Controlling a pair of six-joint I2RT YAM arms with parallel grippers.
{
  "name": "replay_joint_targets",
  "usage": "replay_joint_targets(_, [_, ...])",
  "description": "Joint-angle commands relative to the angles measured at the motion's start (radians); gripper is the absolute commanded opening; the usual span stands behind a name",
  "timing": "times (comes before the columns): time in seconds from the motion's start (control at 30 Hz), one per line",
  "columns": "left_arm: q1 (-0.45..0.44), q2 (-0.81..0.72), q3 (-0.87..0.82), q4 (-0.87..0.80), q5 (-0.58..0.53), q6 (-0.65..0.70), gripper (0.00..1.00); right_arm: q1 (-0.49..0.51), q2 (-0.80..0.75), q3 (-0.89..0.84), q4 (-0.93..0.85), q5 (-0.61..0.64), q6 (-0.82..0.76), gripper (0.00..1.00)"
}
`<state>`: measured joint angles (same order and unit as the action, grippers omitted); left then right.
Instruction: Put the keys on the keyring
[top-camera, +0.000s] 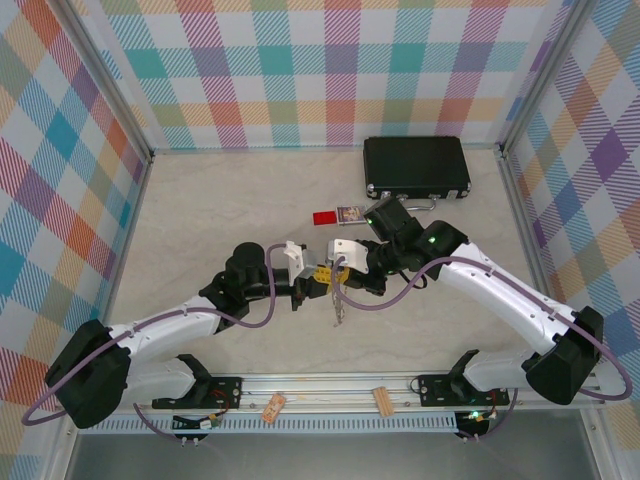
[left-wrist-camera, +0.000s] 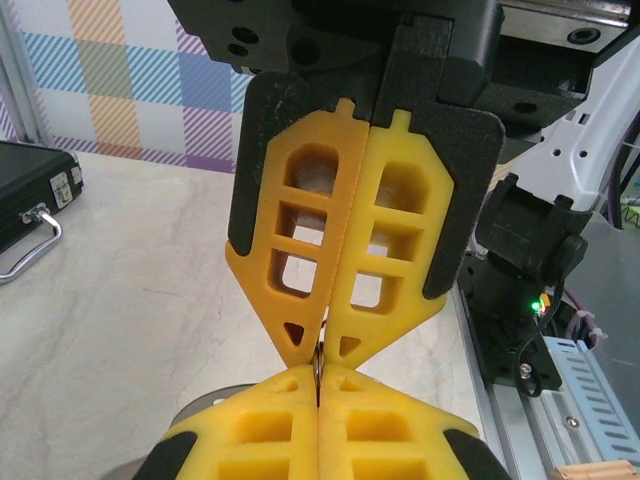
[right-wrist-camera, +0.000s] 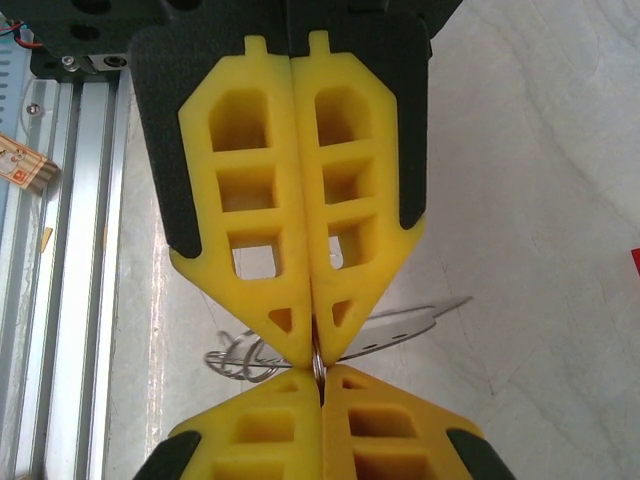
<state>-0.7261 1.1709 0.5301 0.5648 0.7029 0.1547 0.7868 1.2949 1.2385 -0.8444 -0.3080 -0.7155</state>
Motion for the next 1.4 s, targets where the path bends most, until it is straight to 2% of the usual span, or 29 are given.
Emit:
replay_joint_targets(0.0, [-0.007, 0.005, 0.03, -0.011, 0.021, 0.017, 0.0, 0.009, -0.018, 0.028, 0.018, -0.043, -0.001, 0.0])
replay_joint_targets(0.07, [-0.007, -0.003, 0.02, 0.012, 0.004, 0.011, 0.0, 0.01, -0.027, 0.021, 0.03, -0.021, 0.014, 0.0])
replay_joint_targets(0.23, [-0.007, -0.026, -0.016, 0.118, -0.024, -0.037, 0.0, 0.01, -0.107, -0.043, 0.121, 0.051, 0.083, 0.31])
replay_joint_targets(0.57, [-0.007, -0.018, -0.075, 0.463, -0.11, -0.21, 0.0, 0.008, -0.373, -0.293, 0.435, 0.115, 0.257, 0.35])
replay_joint_targets(0.83, [-0.008, 0.036, -0.09, 0.754, -0.195, -0.349, 0.0, 0.008, -0.464, -0.425, 0.68, 0.113, 0.415, 0.36])
replay_joint_targets(1.0, [-0.007, 0.04, -0.069, 0.761, -0.206, -0.378, 0.0, 0.006, -0.468, -0.461, 0.783, 0.106, 0.449, 0.37])
replay_joint_targets(1.37, [-0.006, 0.031, -0.062, 0.762, -0.222, -0.402, 0.0, 0.008, -0.412, -0.444, 0.829, 0.057, 0.438, 0.38])
